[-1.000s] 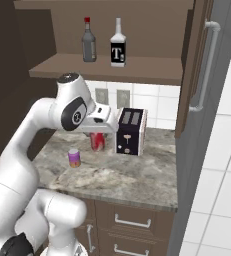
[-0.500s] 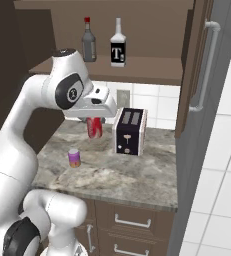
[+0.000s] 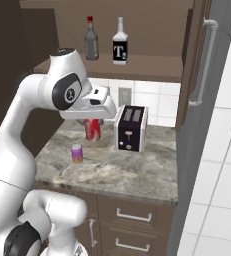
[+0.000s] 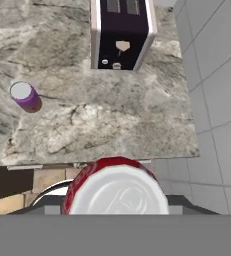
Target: Sort all alcoholic drinks to one cabinet, and non-alcoholic drinks to the other.
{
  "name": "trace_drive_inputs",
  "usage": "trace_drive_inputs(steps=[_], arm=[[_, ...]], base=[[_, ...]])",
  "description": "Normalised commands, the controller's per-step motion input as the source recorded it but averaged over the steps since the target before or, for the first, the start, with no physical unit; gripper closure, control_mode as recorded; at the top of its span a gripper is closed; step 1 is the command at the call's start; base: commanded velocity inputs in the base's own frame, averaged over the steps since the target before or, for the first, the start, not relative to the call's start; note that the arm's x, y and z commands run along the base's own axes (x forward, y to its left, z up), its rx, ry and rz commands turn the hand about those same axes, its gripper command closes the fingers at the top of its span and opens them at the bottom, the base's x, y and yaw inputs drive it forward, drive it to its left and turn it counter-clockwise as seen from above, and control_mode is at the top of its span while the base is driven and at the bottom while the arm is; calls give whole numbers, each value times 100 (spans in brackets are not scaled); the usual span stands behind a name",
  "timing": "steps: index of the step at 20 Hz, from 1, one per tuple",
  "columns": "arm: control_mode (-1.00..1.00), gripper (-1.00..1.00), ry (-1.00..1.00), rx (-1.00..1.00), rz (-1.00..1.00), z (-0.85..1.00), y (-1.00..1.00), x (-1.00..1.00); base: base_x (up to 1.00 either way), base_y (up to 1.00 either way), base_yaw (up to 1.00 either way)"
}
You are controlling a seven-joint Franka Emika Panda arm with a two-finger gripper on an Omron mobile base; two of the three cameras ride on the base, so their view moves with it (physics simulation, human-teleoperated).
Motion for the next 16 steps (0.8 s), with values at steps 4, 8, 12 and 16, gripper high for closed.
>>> trace_drive_inputs(steps=[4, 8, 12, 16], arm=[[100, 100, 0, 0, 0, 0, 0, 0], [100, 100, 0, 0, 0, 0, 0, 0], [100, 100, 0, 0, 0, 0, 0, 0], [100, 100, 0, 0, 0, 0, 0, 0]], base=[[-82, 2, 1], [-73, 4, 0], [-50, 3, 0], [-13, 0, 23]])
